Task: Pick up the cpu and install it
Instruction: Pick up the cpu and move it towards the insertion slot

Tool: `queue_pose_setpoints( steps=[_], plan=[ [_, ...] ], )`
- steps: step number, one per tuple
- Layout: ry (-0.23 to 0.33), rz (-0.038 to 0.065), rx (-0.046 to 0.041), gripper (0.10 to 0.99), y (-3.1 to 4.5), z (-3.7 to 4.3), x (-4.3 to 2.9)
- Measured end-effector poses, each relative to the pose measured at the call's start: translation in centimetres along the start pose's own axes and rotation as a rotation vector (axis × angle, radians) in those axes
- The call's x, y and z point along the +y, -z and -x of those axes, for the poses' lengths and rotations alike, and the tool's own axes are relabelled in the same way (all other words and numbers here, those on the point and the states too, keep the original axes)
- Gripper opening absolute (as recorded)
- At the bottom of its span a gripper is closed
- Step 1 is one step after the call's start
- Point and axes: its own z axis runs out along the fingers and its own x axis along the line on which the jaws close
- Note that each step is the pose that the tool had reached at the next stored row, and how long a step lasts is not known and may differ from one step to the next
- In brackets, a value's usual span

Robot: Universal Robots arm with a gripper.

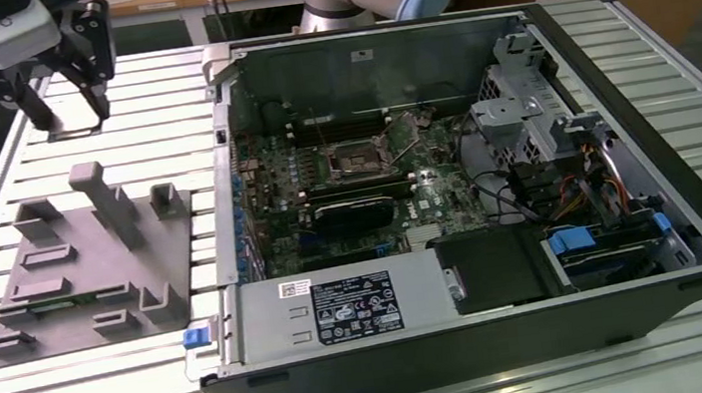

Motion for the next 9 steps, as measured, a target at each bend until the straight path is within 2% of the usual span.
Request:
queue_pose_setpoints(
  steps=[9],
  plan=[
    [0.000,0.002,0.0001,0.525,0.00,1.15,-0.03]
  ],
)
